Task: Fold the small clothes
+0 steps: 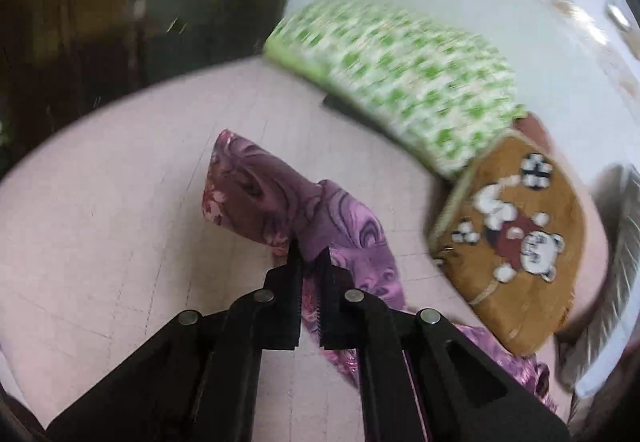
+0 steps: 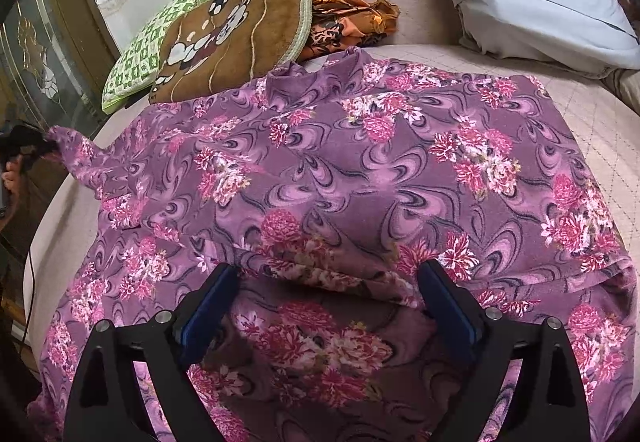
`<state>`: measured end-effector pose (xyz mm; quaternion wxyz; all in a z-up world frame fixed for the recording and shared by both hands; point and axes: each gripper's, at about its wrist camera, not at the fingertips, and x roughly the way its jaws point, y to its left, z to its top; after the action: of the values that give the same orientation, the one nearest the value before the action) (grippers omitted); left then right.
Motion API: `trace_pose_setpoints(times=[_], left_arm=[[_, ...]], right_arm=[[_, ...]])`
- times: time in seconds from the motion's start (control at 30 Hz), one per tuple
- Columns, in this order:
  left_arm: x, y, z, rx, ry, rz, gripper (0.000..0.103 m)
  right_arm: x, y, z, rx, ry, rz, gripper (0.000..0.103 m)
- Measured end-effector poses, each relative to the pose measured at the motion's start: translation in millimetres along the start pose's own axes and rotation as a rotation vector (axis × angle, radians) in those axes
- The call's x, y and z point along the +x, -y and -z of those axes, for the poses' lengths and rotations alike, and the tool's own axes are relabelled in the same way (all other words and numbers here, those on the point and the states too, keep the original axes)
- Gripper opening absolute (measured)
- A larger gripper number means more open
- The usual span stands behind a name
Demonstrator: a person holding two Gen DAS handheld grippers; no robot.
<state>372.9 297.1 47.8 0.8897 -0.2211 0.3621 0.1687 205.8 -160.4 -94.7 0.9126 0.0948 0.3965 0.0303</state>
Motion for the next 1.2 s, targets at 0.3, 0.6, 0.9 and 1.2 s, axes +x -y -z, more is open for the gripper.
trace_pose_setpoints(times=[0.3,0.6,0.9,1.2], left_arm=[[19.7,19.6,2.9,0.045,-0.026,-0.183,0.004],[51.4,-79.0,14.0,-0.232,-0.199,-0.058,0.012],[76.1,-93.5,44.0,-0.391,-0.269,0.184,0.046],[93.6,-66.4,49.1,-0.4,-0.262,0.218,0.002]], right_arm=[[-0.5,0.1,0.2,0.0,0.0,0.0,0.094],[-1.2,0.9,-0.3,0.006,0.003,-0.01,0.094],[-1.6,0.2,0.0,-0.001,-0.001,-0.003,0.095],[-0.8,-1.7,0.3,-0.007,-0.005,0.003,0.095]])
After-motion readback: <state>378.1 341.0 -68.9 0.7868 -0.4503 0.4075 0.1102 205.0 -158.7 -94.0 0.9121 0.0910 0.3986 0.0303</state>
